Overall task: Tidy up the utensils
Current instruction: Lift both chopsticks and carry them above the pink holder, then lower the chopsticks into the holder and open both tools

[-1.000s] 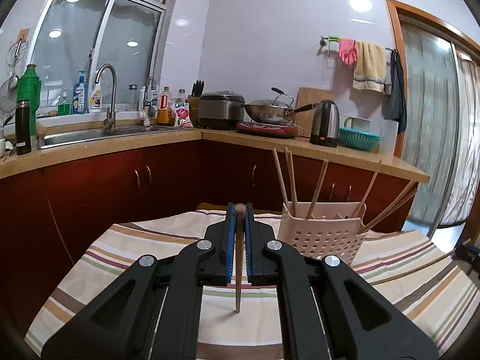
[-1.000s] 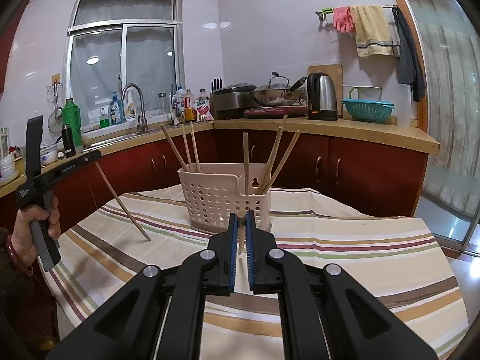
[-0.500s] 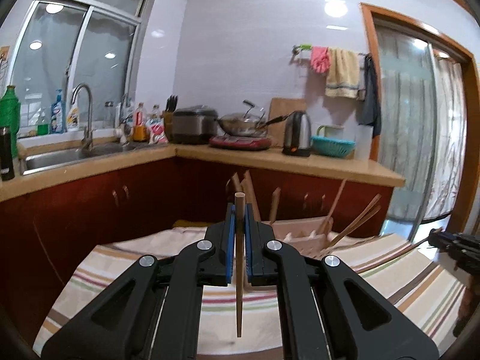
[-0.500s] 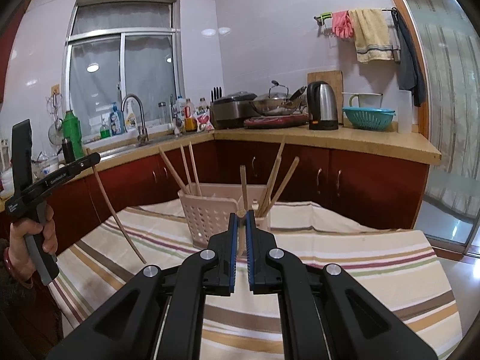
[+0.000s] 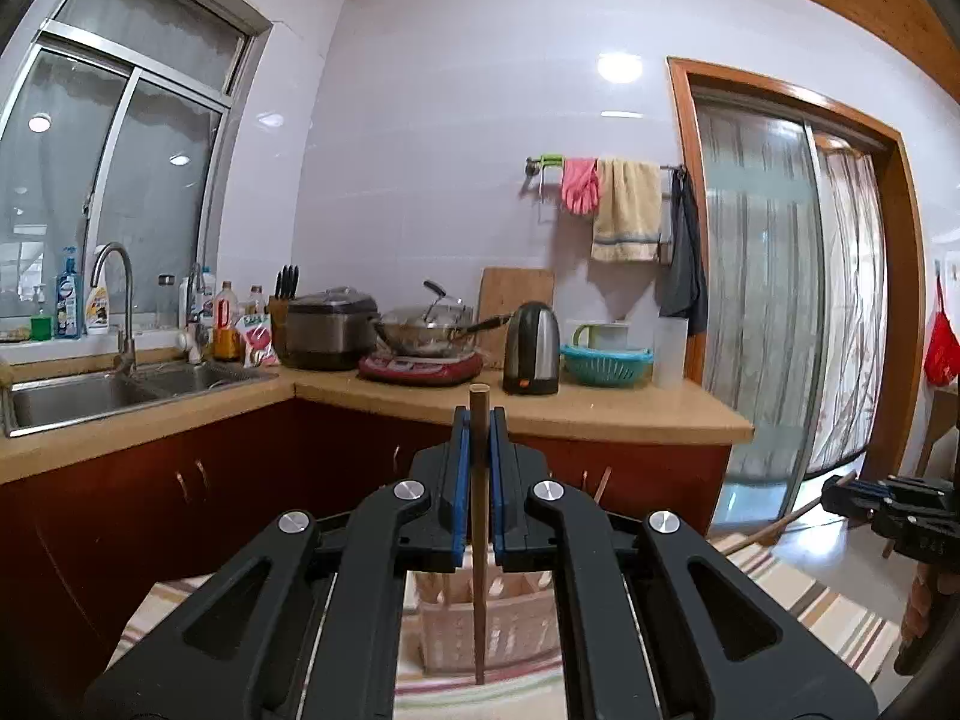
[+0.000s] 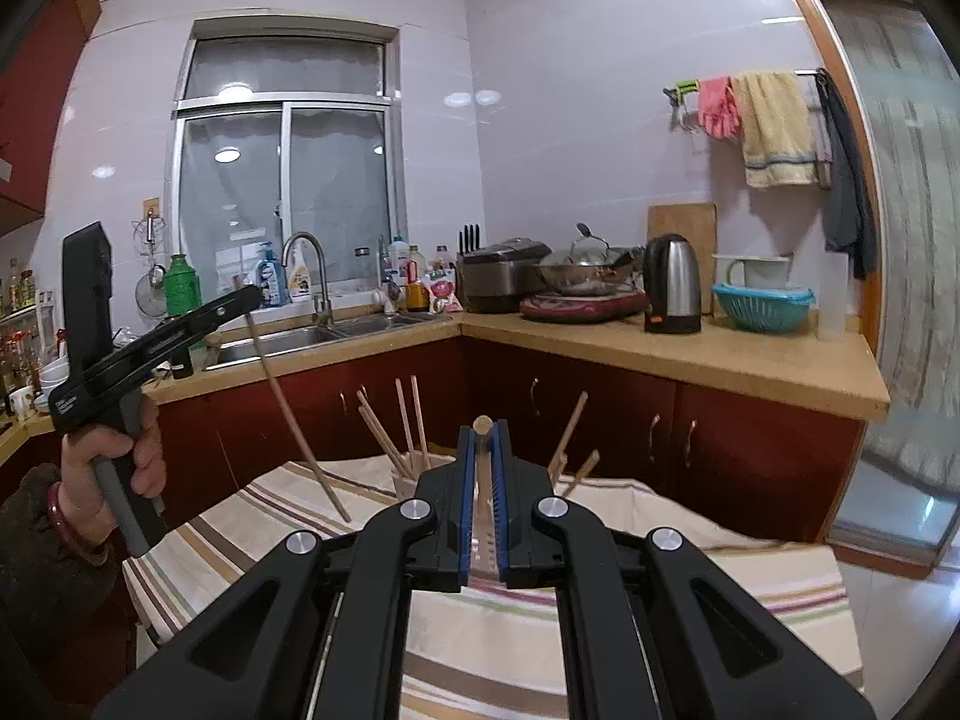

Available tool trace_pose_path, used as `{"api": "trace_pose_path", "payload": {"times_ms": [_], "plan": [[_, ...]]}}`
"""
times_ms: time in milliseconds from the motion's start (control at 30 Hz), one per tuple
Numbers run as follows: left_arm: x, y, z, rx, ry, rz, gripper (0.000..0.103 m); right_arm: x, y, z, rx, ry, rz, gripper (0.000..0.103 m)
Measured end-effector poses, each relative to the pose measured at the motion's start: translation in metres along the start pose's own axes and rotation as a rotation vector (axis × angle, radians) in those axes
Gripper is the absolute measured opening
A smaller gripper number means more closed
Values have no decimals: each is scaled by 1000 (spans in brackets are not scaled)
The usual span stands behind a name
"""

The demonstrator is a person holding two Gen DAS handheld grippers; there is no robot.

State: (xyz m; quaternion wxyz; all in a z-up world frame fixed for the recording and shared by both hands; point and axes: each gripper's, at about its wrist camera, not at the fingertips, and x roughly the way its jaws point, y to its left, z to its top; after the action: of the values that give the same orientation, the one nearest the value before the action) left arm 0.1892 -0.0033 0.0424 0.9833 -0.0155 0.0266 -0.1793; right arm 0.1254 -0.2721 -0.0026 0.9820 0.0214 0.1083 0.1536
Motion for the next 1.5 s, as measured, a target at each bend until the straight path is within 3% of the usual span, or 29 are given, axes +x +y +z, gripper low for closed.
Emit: {"api": "trace_pose_path", "payload": {"times_ms": [267, 533, 900, 1200, 1233, 1300, 1333, 1367, 1400, 1500], "plan": [[28, -7, 28, -4, -70, 29, 6, 25, -16, 33, -6, -2, 9, 6], [72, -9, 29, 3, -128, 90, 6, 85, -31, 37, 3, 109, 25, 6], [134, 7, -19, -40, -31, 116, 6, 149, -44, 3, -9, 314, 40, 6], [162, 20, -55, -50, 64, 144, 6, 177, -50, -16, 16, 386, 54, 6], [163, 21, -58, -54, 70, 148, 9, 179, -50, -17, 20, 388, 55, 7], [166, 23, -66, -66, 92, 152, 29, 181, -51, -18, 26, 391, 53, 9], [165, 23, -68, -71, 94, 159, 51, 181, -51, -18, 27, 384, 49, 16], [162, 24, -70, -81, 85, 168, 67, 182, -53, -18, 34, 381, 49, 21], [160, 24, -70, -87, 81, 167, 69, 180, -54, -17, 49, 372, 46, 31], [154, 22, -66, -90, 94, 150, 76, 172, -53, -14, 57, 332, 24, 44]]}}
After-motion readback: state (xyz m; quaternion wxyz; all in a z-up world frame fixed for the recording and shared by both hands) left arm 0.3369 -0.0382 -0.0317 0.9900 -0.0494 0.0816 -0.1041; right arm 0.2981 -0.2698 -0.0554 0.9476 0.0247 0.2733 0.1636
